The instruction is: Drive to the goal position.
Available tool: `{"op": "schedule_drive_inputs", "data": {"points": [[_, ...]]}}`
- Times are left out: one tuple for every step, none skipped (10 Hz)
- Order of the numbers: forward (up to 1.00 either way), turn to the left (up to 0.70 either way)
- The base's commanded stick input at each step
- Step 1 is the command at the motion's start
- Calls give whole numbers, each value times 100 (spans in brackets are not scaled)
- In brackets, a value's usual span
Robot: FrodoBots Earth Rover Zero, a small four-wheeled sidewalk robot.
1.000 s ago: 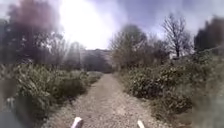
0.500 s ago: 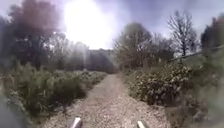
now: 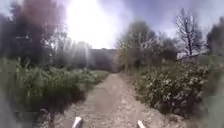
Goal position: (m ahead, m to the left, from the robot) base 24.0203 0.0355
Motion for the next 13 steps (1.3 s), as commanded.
{"op": "schedule_drive_inputs", "data": {"points": [[70,0],[70,0],[70,0],[70,0],[70,0],[70,0],[70,0],[70,0],[70,0],[70,-2],[70,-35],[70,-35],[70,-35]]}}
